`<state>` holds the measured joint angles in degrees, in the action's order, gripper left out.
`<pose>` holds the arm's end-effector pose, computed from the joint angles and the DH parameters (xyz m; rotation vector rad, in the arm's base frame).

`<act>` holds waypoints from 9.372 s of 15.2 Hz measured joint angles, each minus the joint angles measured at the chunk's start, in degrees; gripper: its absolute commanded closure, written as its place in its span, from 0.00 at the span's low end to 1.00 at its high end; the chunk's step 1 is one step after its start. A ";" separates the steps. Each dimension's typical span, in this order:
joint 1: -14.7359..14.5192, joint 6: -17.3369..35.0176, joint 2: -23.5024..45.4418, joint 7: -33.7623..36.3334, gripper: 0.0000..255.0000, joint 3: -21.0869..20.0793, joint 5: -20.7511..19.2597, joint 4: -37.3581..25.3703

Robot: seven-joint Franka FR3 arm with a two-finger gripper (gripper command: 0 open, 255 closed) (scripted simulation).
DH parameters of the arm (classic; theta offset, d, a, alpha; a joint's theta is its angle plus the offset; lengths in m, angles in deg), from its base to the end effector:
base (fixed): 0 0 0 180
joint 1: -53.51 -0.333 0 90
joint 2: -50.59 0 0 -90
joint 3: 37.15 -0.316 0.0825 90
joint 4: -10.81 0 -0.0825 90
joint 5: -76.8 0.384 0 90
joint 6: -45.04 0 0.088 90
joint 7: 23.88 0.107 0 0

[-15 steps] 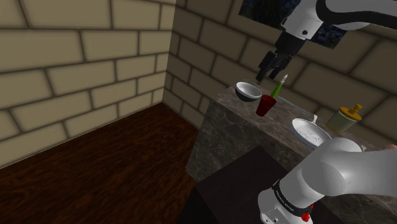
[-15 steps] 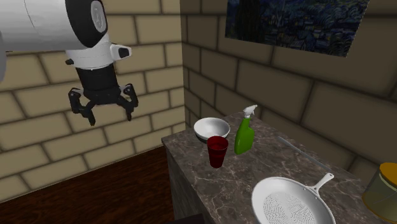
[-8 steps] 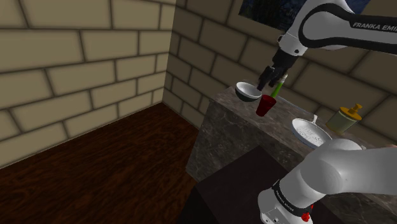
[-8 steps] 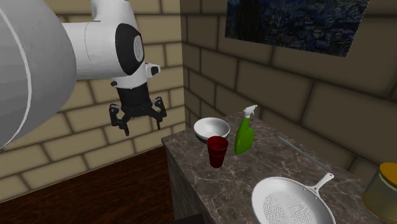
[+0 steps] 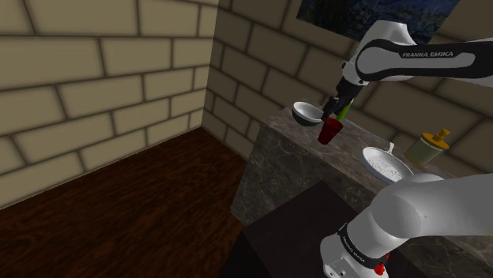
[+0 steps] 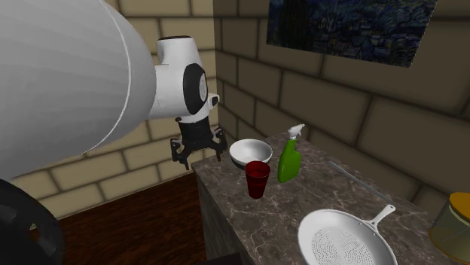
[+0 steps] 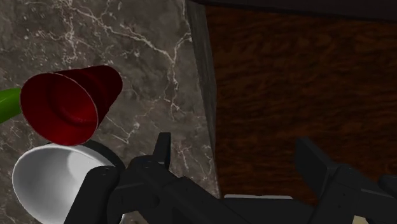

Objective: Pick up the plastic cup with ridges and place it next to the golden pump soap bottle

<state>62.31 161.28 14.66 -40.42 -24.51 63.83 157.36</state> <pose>0.3395 -0.1507 0.4756 3.0366 0.0622 0.0961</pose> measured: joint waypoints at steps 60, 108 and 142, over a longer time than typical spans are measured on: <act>3.75 7.39 17.04 -13.33 1.00 10.07 -4.98 -13.24; 9.04 -15.35 10.81 -37.62 1.00 22.84 -6.33 -35.46; 38.46 -18.38 61.48 -99.04 1.00 54.15 43.25 -69.08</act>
<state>100.76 142.90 76.15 -139.45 29.63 107.07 88.29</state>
